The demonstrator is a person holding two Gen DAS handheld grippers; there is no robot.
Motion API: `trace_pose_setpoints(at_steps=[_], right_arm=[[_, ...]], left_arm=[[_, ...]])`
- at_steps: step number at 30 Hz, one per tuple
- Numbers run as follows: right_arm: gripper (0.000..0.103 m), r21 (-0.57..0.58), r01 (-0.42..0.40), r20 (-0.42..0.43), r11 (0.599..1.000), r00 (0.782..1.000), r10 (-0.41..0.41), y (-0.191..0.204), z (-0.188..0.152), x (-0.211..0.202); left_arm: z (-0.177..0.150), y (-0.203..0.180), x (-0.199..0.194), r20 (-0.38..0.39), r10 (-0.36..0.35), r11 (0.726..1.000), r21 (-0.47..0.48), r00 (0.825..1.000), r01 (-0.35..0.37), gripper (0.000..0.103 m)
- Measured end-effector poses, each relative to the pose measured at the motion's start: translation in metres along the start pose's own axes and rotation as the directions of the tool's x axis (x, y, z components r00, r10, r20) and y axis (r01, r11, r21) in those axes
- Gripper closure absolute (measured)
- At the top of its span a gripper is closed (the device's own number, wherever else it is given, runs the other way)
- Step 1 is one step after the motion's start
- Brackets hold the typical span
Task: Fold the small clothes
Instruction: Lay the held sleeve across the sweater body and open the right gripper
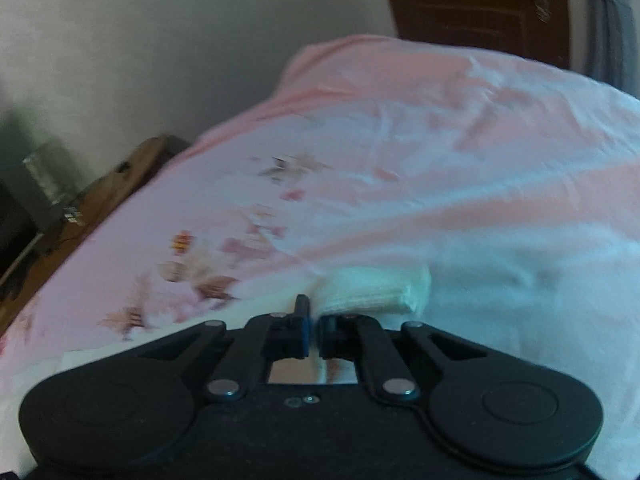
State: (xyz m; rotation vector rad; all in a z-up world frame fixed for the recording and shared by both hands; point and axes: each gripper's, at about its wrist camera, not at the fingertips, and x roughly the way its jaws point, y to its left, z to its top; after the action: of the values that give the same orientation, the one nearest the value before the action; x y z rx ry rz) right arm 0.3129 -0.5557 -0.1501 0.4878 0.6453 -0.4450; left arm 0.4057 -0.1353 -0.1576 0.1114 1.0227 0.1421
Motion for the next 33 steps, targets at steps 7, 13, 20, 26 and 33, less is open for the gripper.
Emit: trace_pose_setpoints(at_steps=[7, 13, 20, 26, 33], right_arm=[[0.098, -0.143, -0.213, -0.018, 0.967, 0.977, 0.212, 0.09, -0.009, -0.014], [0.098, -0.255, -0.432, -0.132, 0.865, 0.902, 0.412, 0.197, -0.044, -0.026], [0.098, -0.317, -0.606, -0.365, 0.73, 0.788, 0.496, 0.296, -0.121, -0.014], [0.037, -0.375, -0.664, -0.494, 0.647, 0.734, 0.466, 0.325, -0.17, -0.02], [0.043, -0.339, -0.722, -0.517, 0.604, 0.679, 0.522, 0.305, -0.157, -0.043]], left_arm=[[-0.004, 0.034, -0.007, -0.001, -0.049, 0.999, 0.019, 0.999, 0.049, 0.0], [-0.006, 0.081, -0.012, 0.013, -0.002, 0.999, -0.043, 1.0, 0.003, 0.0], [-0.014, 0.13, -0.005, -0.006, 0.03, 0.991, -0.13, 1.0, -0.031, 0.0], [-0.017, 0.141, 0.004, -0.04, -0.05, 0.984, -0.175, 0.998, 0.043, 0.0], [-0.021, 0.141, 0.006, -0.023, -0.173, 0.958, -0.237, 0.985, 0.163, 0.0]])
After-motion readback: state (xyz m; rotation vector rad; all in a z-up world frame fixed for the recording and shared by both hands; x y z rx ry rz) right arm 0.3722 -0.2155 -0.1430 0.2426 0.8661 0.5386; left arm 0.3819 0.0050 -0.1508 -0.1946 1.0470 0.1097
